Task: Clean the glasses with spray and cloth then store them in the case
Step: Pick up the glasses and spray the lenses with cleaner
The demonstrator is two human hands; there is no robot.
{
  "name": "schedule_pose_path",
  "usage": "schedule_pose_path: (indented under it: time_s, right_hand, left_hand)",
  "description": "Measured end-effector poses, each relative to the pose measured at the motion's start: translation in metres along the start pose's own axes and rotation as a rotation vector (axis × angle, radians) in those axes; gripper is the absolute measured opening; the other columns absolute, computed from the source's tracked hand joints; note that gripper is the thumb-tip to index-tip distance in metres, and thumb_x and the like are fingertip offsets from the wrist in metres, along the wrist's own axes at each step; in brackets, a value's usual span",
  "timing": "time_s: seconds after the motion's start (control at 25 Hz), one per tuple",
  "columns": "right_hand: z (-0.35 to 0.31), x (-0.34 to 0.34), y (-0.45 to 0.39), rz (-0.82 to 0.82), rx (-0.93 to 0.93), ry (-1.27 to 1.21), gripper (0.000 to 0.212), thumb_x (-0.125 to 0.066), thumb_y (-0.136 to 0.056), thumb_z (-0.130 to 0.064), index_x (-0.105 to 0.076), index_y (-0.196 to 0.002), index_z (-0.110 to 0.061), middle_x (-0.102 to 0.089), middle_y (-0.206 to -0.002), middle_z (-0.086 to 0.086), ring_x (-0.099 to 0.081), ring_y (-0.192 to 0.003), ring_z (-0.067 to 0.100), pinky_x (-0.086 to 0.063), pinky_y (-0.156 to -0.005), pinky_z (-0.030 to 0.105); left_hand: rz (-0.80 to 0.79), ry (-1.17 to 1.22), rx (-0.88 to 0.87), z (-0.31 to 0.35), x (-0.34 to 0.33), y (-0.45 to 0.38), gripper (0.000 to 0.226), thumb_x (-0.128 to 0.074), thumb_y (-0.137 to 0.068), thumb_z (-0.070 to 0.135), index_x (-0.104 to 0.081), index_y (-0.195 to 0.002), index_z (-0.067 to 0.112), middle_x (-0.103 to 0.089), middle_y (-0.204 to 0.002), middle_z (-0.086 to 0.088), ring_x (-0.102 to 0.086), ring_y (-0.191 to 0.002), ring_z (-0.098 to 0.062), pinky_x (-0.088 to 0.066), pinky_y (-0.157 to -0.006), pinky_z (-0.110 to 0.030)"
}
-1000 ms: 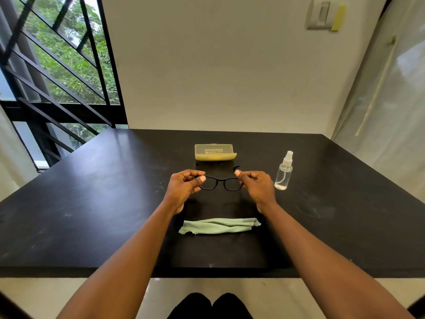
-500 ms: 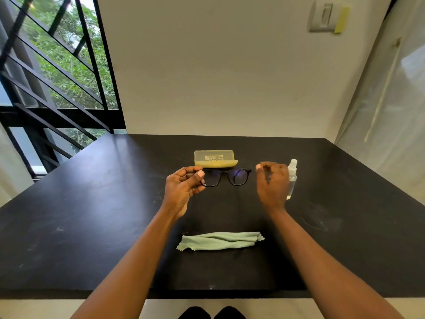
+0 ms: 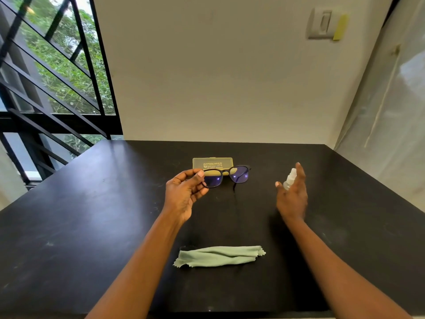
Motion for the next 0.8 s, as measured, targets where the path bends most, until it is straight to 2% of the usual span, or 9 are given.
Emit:
schedule_pose_path:
  time_s: [0.08,0.24,0.32,0.4,0.52,0.6,0.72,0.8]
  right_hand:
    - [-0.004,-0.003,0.002,-0.016,0.040,-0.048,0.070,-0.056,-0.091,-0.015,-0.015,-0.146,-0.028,-0.042,-0.139,0.016,-0.050,-0.117,0.032,-0.043,-0.091,0.041]
    - [-0.008,-0.022,0.020,-0.083,0.050,-0.203,0.064,-0.049,-0.094,-0.019,-0.010,-0.145,-0.025,-0.044,-0.132,0.022,-0.055,-0.107,0.034,-0.047,-0.080,0.034]
    - [-0.011,-0.031,0.032,-0.104,0.023,-0.300,0.060,-0.047,-0.096,-0.023,-0.012,-0.144,-0.030,-0.048,-0.126,0.019,-0.060,-0.097,0.034,-0.054,-0.070,0.033]
    - [-0.019,-0.034,0.045,-0.113,0.033,-0.370,0.057,-0.050,-0.094,-0.023,-0.020,-0.141,-0.031,-0.055,-0.113,0.018,-0.062,-0.082,0.030,-0.056,-0.061,0.028]
    - [-0.036,-0.038,0.059,-0.138,0.104,-0.350,0.065,-0.061,-0.088,-0.017,-0.025,-0.138,-0.035,-0.060,-0.101,0.018,-0.063,-0.076,0.027,-0.058,-0.066,0.036]
    - [-0.043,-0.039,0.064,-0.155,0.135,-0.328,0.071,-0.063,-0.085,-0.015,-0.023,-0.136,-0.043,-0.060,-0.105,0.019,-0.065,-0.076,0.025,-0.059,-0.068,0.039]
    - [-0.051,-0.040,0.068,-0.189,0.176,-0.309,0.072,-0.063,-0.085,-0.015,-0.022,-0.132,-0.051,-0.060,-0.111,0.020,-0.067,-0.074,0.026,-0.059,-0.061,0.030]
    - [-0.058,-0.039,0.072,-0.228,0.175,-0.351,0.068,-0.063,-0.085,-0.012,-0.027,-0.130,-0.048,-0.062,-0.103,0.020,-0.066,-0.063,0.021,-0.057,-0.052,0.025]
  left_hand:
    - [0.007,0.025,0.017,0.000,-0.001,-0.001,0.010,-0.063,-0.082,0.009,-0.068,-0.090,0.011,-0.067,-0.073,-0.005,-0.063,-0.064,-0.014,-0.058,-0.060,-0.025]
    - [0.015,0.059,0.039,-0.001,-0.007,0.000,0.008,-0.063,-0.082,0.009,-0.068,-0.088,0.012,-0.067,-0.072,-0.005,-0.063,-0.065,-0.014,-0.058,-0.061,-0.025]
    - [0.031,0.075,0.056,-0.002,-0.010,0.001,0.008,-0.064,-0.082,0.009,-0.067,-0.089,0.012,-0.068,-0.071,-0.004,-0.063,-0.065,-0.014,-0.058,-0.061,-0.025]
    - [0.043,0.095,0.070,-0.003,-0.013,0.002,0.008,-0.065,-0.082,0.010,-0.067,-0.089,0.012,-0.069,-0.069,-0.002,-0.063,-0.066,-0.013,-0.058,-0.062,-0.026]
    - [0.051,0.109,0.078,-0.004,-0.016,0.004,0.006,-0.066,-0.081,0.010,-0.068,-0.086,0.012,-0.070,-0.068,-0.002,-0.063,-0.066,-0.013,-0.058,-0.062,-0.026]
    - [0.049,0.112,0.081,-0.004,-0.017,0.006,0.006,-0.066,-0.081,0.009,-0.068,-0.086,0.013,-0.071,-0.069,-0.001,-0.064,-0.066,-0.013,-0.058,-0.062,-0.026]
    - [0.050,0.117,0.091,-0.004,-0.019,0.009,0.006,-0.066,-0.081,0.009,-0.067,-0.086,0.013,-0.070,-0.074,-0.003,-0.064,-0.069,-0.014,-0.058,-0.063,-0.027]
    - [0.047,0.118,0.096,-0.003,-0.019,0.011,0.006,-0.065,-0.082,0.010,-0.067,-0.087,0.013,-0.069,-0.078,-0.005,-0.064,-0.070,-0.014,-0.058,-0.062,-0.025]
Point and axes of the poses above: each hand's wrist, its own y-axis away from the middle knuckle, its own x-axis out of the back of the hand, z = x × y, the point moved 9 cm from there along -y, towards the middle knuckle
